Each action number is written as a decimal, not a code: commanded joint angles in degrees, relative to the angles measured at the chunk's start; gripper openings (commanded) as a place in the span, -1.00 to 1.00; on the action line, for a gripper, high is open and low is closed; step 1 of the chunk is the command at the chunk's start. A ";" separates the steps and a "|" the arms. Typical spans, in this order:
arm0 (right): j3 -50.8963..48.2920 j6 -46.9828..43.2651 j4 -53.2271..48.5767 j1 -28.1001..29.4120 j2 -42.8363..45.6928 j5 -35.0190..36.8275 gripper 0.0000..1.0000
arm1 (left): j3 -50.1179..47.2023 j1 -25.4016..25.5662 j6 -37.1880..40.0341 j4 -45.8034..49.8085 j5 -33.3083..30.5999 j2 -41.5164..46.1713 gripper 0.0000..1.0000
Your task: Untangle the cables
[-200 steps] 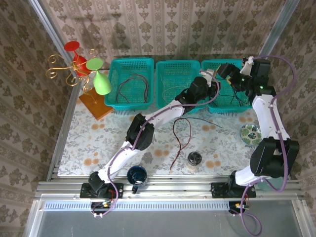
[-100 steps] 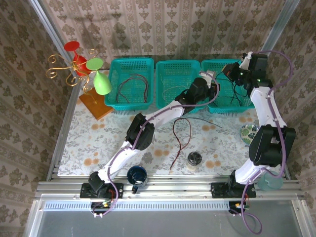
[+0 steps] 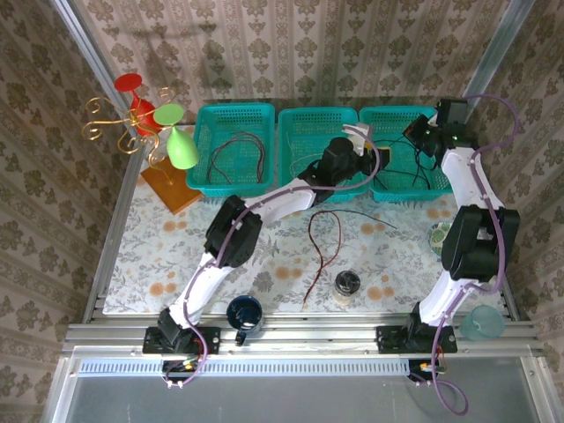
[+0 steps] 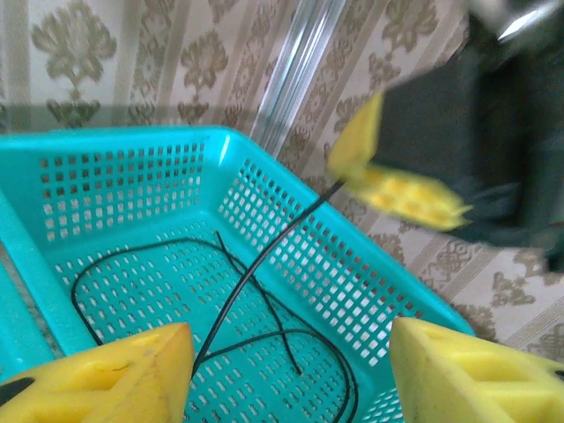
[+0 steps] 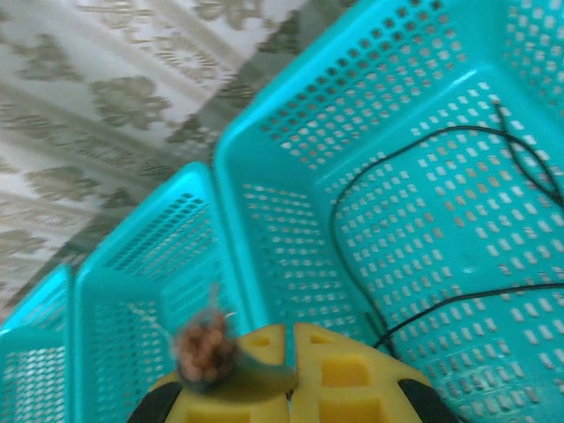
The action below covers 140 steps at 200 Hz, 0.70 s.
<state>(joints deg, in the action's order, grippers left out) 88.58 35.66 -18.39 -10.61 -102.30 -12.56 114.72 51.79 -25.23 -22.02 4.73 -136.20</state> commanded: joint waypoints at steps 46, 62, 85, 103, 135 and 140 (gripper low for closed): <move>9.36 -5.14 -16.85 2.98 -15.03 11.47 -1.00 | -18.96 -2.02 4.89 -9.29 -2.34 20.26 0.24; 11.42 -6.91 -19.94 4.04 -18.64 13.11 -1.00 | -23.06 -2.29 6.04 -9.11 -2.97 24.20 0.25; 15.63 -9.69 -25.17 4.37 -23.48 12.65 -1.00 | -27.01 -2.35 7.56 -7.75 -3.50 28.62 0.26; 18.13 -11.45 -28.55 4.55 -25.63 13.17 -1.00 | -29.12 -2.33 8.33 -6.09 -3.74 31.25 0.27; 19.26 -12.31 -29.76 4.45 -24.29 12.48 -0.62 | -32.50 -2.39 8.46 -2.16 -5.68 35.24 0.29; 19.51 -12.49 -30.00 4.47 -23.62 12.44 -0.43 | -33.02 -2.38 7.83 -0.91 -6.36 35.88 0.29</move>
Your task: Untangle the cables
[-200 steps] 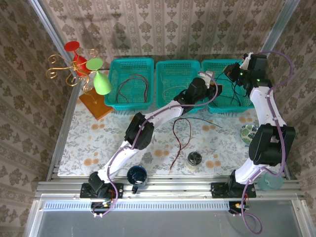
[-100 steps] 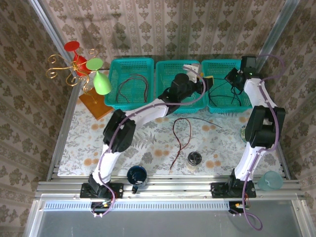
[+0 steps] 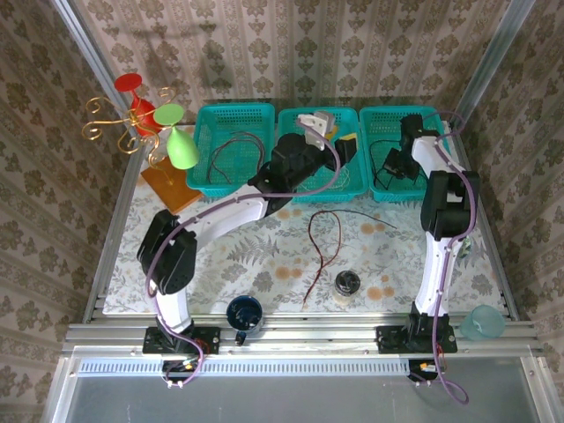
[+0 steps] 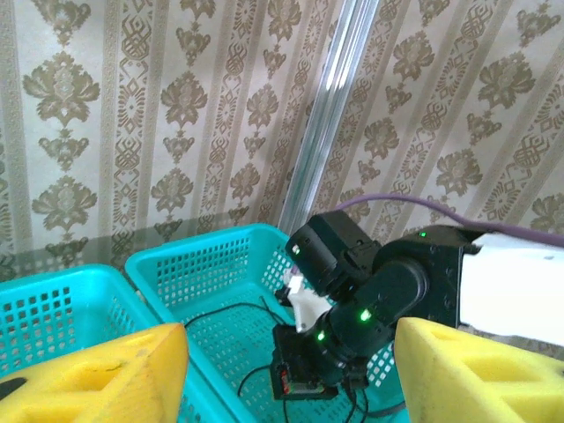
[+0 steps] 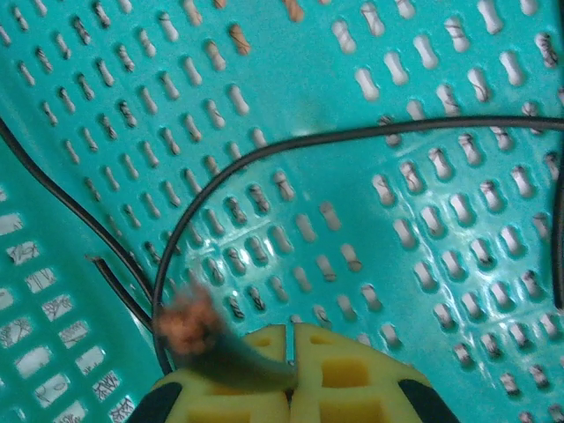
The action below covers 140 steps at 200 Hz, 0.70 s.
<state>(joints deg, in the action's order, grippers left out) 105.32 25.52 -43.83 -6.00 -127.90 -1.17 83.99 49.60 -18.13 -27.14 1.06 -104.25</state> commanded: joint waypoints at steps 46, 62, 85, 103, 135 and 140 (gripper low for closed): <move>2.39 -3.23 -5.87 -0.50 11.51 1.35 0.38 | -9.14 -0.04 2.26 14.50 -4.42 12.38 0.31; 0.65 -3.16 -6.17 -0.64 15.68 1.38 0.50 | -11.41 0.06 1.90 19.53 -5.30 16.12 0.32; -3.73 -3.13 -5.92 -0.68 21.72 0.68 0.60 | -13.66 0.94 1.57 29.08 -6.58 20.80 0.32; -8.00 -3.01 -5.46 -0.38 26.70 -0.93 0.62 | -16.37 2.30 1.05 34.98 -8.10 24.34 0.32; -18.40 -2.43 -4.26 1.97 37.10 -1.70 0.62 | -24.17 4.68 -3.10 38.11 -10.12 30.69 0.32; -20.81 -1.80 -3.87 2.25 38.94 -1.96 0.62 | -25.43 5.13 -3.84 38.04 -10.48 31.34 0.32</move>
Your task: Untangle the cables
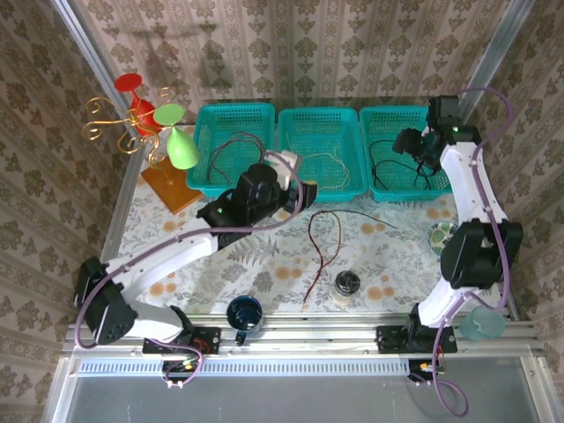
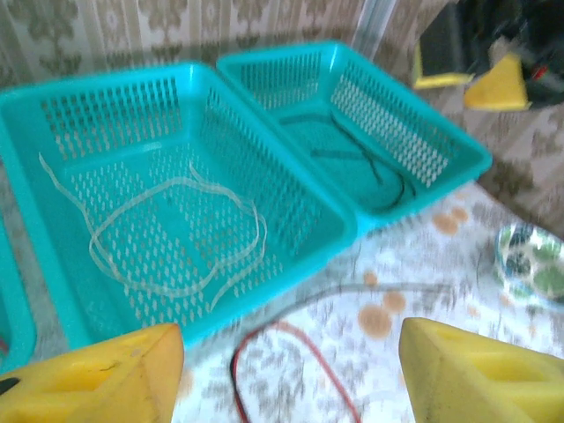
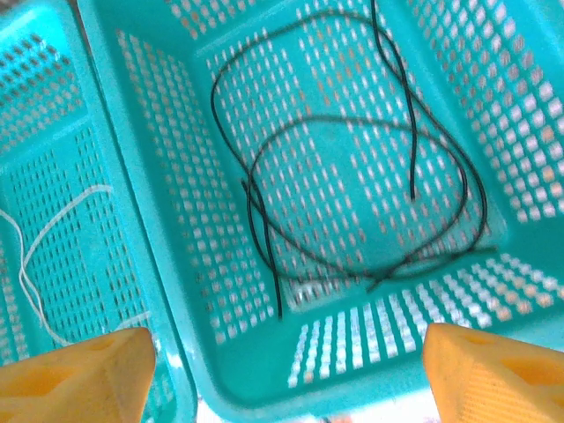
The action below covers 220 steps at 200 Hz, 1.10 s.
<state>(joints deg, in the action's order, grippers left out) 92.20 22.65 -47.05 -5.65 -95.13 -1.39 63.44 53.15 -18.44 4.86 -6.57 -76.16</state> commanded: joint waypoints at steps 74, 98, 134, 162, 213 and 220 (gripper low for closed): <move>-40.49 11.89 10.36 2.93 30.42 -5.39 0.48 | -12.69 5.48 -7.05 1.78 -5.61 5.14 0.31; -44.99 13.45 15.77 2.75 27.98 -7.16 0.42 | -12.12 5.60 -6.31 1.73 -5.30 3.88 0.31; -47.65 10.70 24.12 -2.30 18.88 -15.20 0.28 | -10.91 5.49 -4.32 3.46 -3.51 3.74 0.32; -48.08 9.41 25.28 -3.05 16.58 -15.00 0.28 | -9.43 4.79 -3.04 5.55 -2.28 3.87 0.32; -49.75 8.99 29.02 -4.06 12.20 -14.69 0.10 | -9.59 2.20 -3.54 4.76 -1.37 4.52 0.32; -49.65 8.95 29.54 -4.25 11.45 -15.22 0.04 | -9.53 1.93 -3.50 4.67 -1.19 4.61 0.32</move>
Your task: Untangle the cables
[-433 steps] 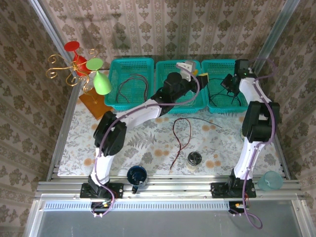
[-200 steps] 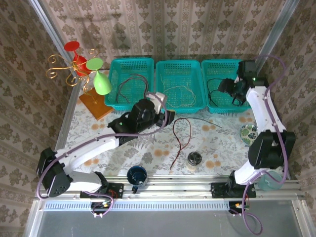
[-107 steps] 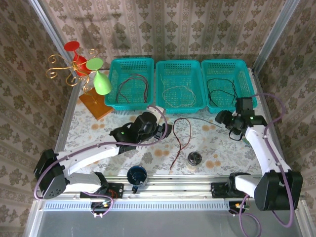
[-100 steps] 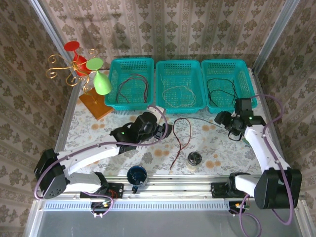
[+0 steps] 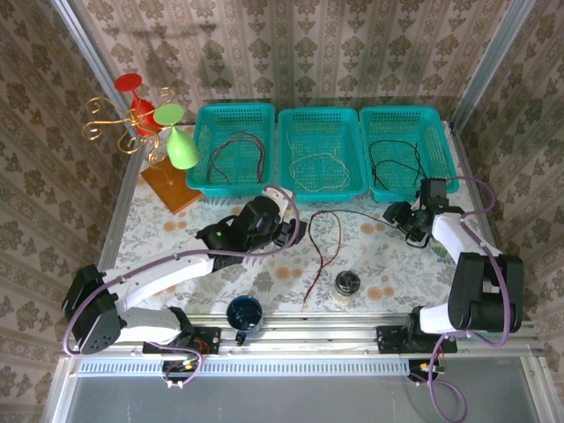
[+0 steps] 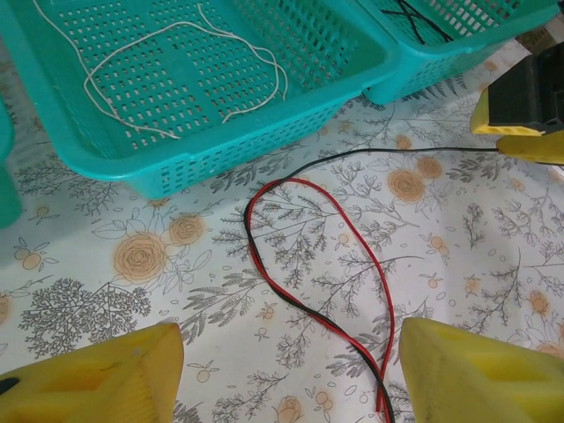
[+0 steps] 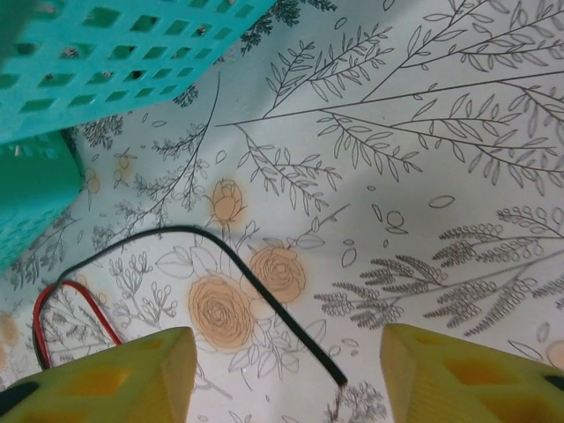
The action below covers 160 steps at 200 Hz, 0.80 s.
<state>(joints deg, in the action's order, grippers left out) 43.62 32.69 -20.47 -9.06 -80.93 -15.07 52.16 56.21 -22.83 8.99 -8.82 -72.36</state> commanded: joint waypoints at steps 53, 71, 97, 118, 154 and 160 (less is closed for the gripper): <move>-0.21 -0.83 4.62 -1.05 -6.28 -5.90 -0.27 | 1.87 -2.67 1.06 1.27 1.62 1.55 0.32; -0.44 -0.18 5.50 -1.05 -6.52 -7.31 -0.32 | 1.65 -2.92 1.00 1.29 1.53 1.91 0.32; -0.30 -0.09 6.23 -1.05 -7.05 -8.46 -0.60 | 1.55 -3.20 1.12 1.49 1.48 2.17 0.32; -0.11 -0.56 5.68 -1.05 -6.17 -8.45 -0.97 | 1.56 -3.38 1.35 1.75 1.46 2.65 0.32; -0.30 -1.03 3.70 -0.93 -1.97 -8.38 -1.00 | 0.68 -6.34 -1.29 -1.25 6.33 5.36 0.33; -0.30 -1.26 3.08 -0.92 -1.07 -8.32 -1.00 | 0.55 -7.01 -1.54 -1.73 6.90 6.05 0.33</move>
<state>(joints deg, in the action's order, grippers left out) 43.42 32.14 -15.09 -9.93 -86.04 -22.17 52.18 51.62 -22.87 9.89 -5.67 -70.04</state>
